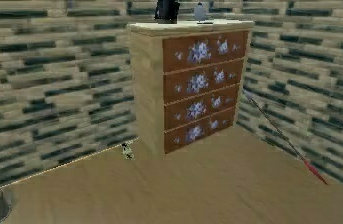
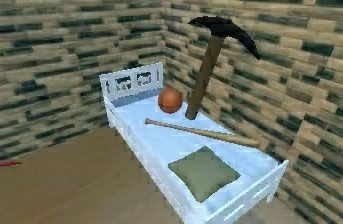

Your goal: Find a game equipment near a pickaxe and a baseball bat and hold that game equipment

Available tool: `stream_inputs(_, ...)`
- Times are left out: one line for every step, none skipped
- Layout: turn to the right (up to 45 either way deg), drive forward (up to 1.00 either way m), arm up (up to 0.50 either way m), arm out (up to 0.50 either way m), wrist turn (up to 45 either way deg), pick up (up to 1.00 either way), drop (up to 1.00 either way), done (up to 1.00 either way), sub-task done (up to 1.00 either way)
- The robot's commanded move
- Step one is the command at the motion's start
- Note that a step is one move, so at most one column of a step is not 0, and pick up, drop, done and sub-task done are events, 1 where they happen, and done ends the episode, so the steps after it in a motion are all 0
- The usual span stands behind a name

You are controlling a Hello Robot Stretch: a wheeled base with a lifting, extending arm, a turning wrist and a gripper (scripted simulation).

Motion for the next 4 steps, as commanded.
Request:
stream_inputs(33.0,0.00,0.00,0.00,0.0,0.00,0.00,0.00,0.00)
stream_inputs(0.0,0.10,0.00,0.00,0.0,0.00,0.00,0.00,0.00)
stream_inputs(30.0,0.00,0.00,0.00,0.0,0.00,0.00,0.00,0.00)
stream_inputs(0.0,0.65,0.00,0.00,0.0,0.00,0.00,0.00,0.00)
